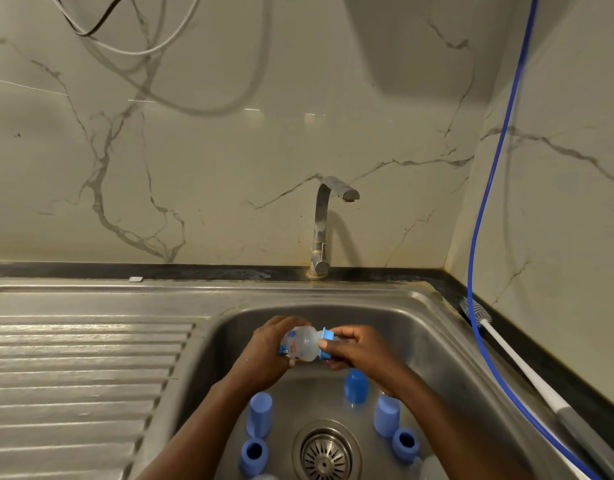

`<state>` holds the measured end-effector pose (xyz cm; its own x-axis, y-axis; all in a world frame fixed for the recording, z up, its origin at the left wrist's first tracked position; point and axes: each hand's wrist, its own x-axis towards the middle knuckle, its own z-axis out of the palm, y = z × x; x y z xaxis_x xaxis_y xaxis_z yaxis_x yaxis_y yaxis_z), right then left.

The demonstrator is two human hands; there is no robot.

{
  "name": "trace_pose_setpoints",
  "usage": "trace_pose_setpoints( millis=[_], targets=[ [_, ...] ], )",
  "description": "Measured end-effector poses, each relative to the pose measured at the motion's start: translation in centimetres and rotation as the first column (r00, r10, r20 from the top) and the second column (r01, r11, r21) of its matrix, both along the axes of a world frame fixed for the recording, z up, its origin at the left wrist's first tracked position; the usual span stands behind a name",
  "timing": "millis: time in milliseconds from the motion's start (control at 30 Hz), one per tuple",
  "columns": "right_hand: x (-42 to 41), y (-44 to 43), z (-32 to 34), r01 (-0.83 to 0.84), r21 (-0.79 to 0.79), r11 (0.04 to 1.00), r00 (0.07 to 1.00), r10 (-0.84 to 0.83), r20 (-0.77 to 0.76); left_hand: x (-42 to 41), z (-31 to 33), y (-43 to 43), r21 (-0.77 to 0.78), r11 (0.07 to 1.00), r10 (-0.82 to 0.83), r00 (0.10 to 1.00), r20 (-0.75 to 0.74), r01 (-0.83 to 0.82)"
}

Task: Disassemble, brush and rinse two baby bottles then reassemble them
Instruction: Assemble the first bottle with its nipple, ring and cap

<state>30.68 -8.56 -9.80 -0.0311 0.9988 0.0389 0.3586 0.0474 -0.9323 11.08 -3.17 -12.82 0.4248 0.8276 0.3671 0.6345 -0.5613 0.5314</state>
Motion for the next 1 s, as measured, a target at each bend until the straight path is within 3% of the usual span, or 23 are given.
trace_pose_setpoints(
  millis=[133, 300, 367, 467, 600, 700, 833, 900, 967, 1000],
  targets=[
    [0.0, -0.2, 0.4, 0.041, 0.005, 0.999, 0.999, -0.041, 0.02, 0.3, 0.0, 0.0, 0.029, 0.999, -0.029, 0.999, -0.023, 0.03],
    [-0.6, -0.1, 0.4, 0.155, -0.133, 0.979, 0.986, -0.144, 0.088, 0.7, 0.0, -0.1, 0.049, 0.997, -0.062, 0.998, -0.021, 0.063],
    [-0.6, 0.2, 0.3, 0.203, -0.098, 0.974, 0.972, -0.189, 0.138, 0.8, -0.1, -0.2, 0.055, 0.996, -0.068, 0.998, -0.019, 0.069],
    [-0.8, 0.6, 0.5, 0.242, -0.063, 0.968, 0.97, -0.242, 0.006, 0.7, 0.0, -0.2, 0.058, 0.997, -0.058, 0.998, 0.017, 0.057],
    [-0.2, 0.1, 0.3, 0.029, -0.11, 0.994, 0.987, -0.045, -0.152, 0.2, 0.0, -0.2, 0.003, 1.0, 0.022, 0.999, 0.034, -0.022],
    [0.3, -0.3, 0.5, 0.054, -0.118, 0.992, 0.999, -0.053, 0.011, 0.3, 0.0, -0.2, -0.003, 1.0, -0.009, 1.0, 0.025, 0.009],
    [-0.3, 0.2, 0.2, 0.268, -0.162, 0.95, 0.948, -0.23, 0.219, 0.7, 0.0, -0.3, -0.004, 0.999, -0.048, 0.999, 0.012, 0.048],
    [-0.4, 0.4, -0.1, 0.273, -0.118, 0.955, 0.954, -0.253, 0.157, 0.6, -0.1, -0.2, -0.012, 0.999, -0.031, 0.999, 0.008, 0.032],
    [0.0, 0.4, -0.2, 0.142, -0.064, 0.988, 0.989, -0.144, -0.027, 0.5, -0.1, -0.2, -0.019, 1.0, -0.005, 1.0, 0.015, 0.005],
    [0.2, 0.4, -0.3, 0.065, -0.027, 0.998, 0.997, -0.066, -0.044, 0.4, -0.1, -0.2, -0.024, 1.0, 0.007, 1.0, 0.018, -0.007]
  ],
)
